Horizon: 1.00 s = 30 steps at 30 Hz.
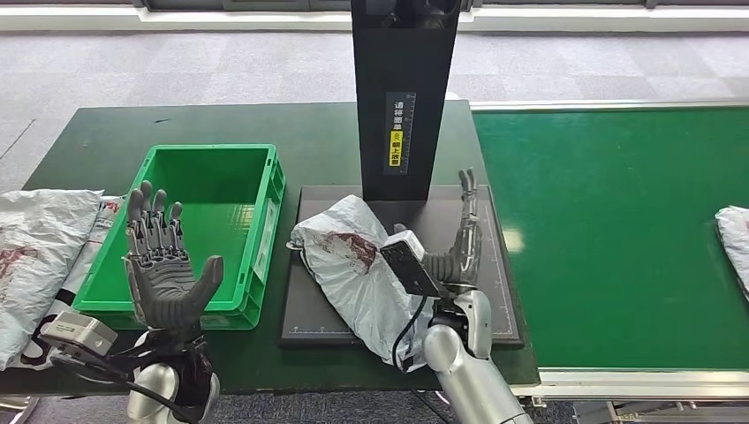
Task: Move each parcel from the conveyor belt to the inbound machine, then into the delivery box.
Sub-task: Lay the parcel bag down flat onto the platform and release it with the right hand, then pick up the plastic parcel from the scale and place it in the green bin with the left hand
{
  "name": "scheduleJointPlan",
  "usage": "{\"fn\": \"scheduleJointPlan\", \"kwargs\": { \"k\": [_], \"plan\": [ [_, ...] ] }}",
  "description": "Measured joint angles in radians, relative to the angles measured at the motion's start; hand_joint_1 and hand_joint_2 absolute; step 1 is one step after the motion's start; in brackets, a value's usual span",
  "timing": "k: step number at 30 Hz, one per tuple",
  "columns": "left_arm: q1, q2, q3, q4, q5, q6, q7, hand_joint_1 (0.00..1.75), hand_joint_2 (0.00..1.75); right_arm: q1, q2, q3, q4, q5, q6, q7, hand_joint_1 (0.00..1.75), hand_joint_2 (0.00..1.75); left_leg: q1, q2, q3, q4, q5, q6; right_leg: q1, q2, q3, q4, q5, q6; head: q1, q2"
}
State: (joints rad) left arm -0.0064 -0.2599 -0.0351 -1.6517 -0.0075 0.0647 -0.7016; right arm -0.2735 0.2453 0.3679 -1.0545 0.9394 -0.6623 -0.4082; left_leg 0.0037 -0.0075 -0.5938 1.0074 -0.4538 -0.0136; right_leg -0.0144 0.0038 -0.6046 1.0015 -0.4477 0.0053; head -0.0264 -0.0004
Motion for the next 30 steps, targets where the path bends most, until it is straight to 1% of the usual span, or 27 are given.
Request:
{"fn": "scheduleJointPlan", "kwargs": {
  "k": [2, 3, 4, 5, 9, 14, 18, 21, 24, 27, 30],
  "plan": [
    [-0.011, 0.001, -0.01, 0.033, -0.052, 0.042, 0.004, 0.0, 1.75, 0.051, 0.011, -0.038, -0.135, -0.027, -0.035, -0.167, 0.0, 1.75, 0.0, 0.0, 0.0, 0.0, -0.001, 0.0, 0.0, 0.0, 0.0, 0.0, -0.001, 0.0, 0.0, 0.0],
    [-0.018, 0.001, -0.015, 0.054, -0.078, 0.063, 0.006, 0.0, 1.75, 0.073, 0.02, -0.062, -0.201, -0.039, -0.039, -0.234, 0.0, 1.75, 0.0, 0.0, 0.0, 0.0, -0.001, 0.0, 0.0, 0.0, 0.0, 0.0, -0.001, 0.0, 0.0, 0.0],
    [-0.023, 0.001, -0.02, 0.073, -0.096, 0.078, 0.008, 0.0, 1.75, 0.09, 0.028, -0.082, -0.255, -0.047, -0.04, -0.271, 0.0, 1.75, 0.0, 0.0, 0.0, 0.0, -0.001, 0.0, 0.0, 0.0, 0.001, 0.0, -0.001, 0.0, 0.0, 0.0],
    [-0.027, 0.001, -0.023, 0.088, -0.105, 0.085, 0.009, 0.0, 1.75, 0.102, 0.032, -0.099, -0.3, -0.052, -0.041, -0.287, 0.0, 1.75, 0.0, 0.001, 0.001, 0.0, -0.001, 0.0, 0.0, 0.0, 0.001, 0.0, -0.001, 0.0, 0.0, 0.0],
    [-0.037, 0.001, -0.032, 0.122, -0.11, 0.09, 0.009, 0.0, 1.75, 0.132, 0.035, -0.135, -0.413, -0.059, -0.04, -0.288, 0.0, 1.75, 0.0, 0.002, 0.001, 0.0, -0.002, 0.0, 0.0, 0.001, 0.001, 0.0, -0.001, 0.0, 0.0, 0.0],
    [-0.046, 0.001, -0.04, 0.146, -0.114, 0.094, 0.01, 0.0, 1.75, 0.143, 0.035, -0.149, -0.48, -0.06, -0.039, -0.288, 0.0, 1.75, 0.0, 0.002, 0.002, 0.0, -0.001, 0.0, 0.0, 0.001, 0.001, 0.0, -0.001, 0.0, 0.0, 0.0],
    [-0.081, 0.001, -0.059, 0.211, -0.184, 0.125, 0.031, 0.0, 1.75, 0.155, 0.035, -0.152, -0.562, -0.085, -0.038, -0.288, 0.0, 1.75, -0.001, 0.001, 0.002, 0.0, -0.001, 0.0, 0.0, 0.0, 0.002, 0.0, -0.001, 0.0, 0.0, 0.0],
    [-0.139, 0.001, -0.105, 0.313, -0.293, 0.155, 0.062, 0.0, 1.75, 0.162, 0.035, -0.152, -0.63, -0.115, -0.038, -0.288, 0.0, 1.75, -0.001, 0.001, 0.002, 0.0, -0.001, 0.0, -0.001, 0.0, 0.002, 0.0, -0.001, 0.0, 0.0, 0.0],
    [-0.218, -0.003, -0.174, 0.449, -0.436, 0.182, 0.115, 0.0, 1.75, 0.164, 0.035, -0.152, -0.658, -0.14, -0.038, -0.289, 0.0, 1.75, -0.001, 0.001, 0.003, 0.0, -0.001, 0.0, -0.001, 0.0, 0.002, 0.0, 0.0, 0.0, 0.0, 0.0],
    [-0.29, -0.022, -0.25, 0.596, -0.561, 0.201, 0.169, 0.0, 1.75, 0.164, 0.036, -0.154, -0.661, -0.148, -0.038, -0.289, 0.0, 1.75, -0.002, 0.001, 0.003, 0.0, -0.001, 0.001, -0.002, 0.0, 0.002, 0.0, 0.0, 0.001, 0.0, 0.0],
    [-0.345, -0.052, -0.317, 0.726, -0.624, 0.205, 0.2, 0.0, 1.75, 0.166, 0.037, -0.162, -0.661, -0.146, -0.037, -0.289, 0.0, 1.75, -0.002, 0.001, 0.002, 0.0, -0.001, 0.001, -0.002, 0.0, 0.003, 0.0, 0.0, 0.002, 0.0, 0.0]
  ]
}}
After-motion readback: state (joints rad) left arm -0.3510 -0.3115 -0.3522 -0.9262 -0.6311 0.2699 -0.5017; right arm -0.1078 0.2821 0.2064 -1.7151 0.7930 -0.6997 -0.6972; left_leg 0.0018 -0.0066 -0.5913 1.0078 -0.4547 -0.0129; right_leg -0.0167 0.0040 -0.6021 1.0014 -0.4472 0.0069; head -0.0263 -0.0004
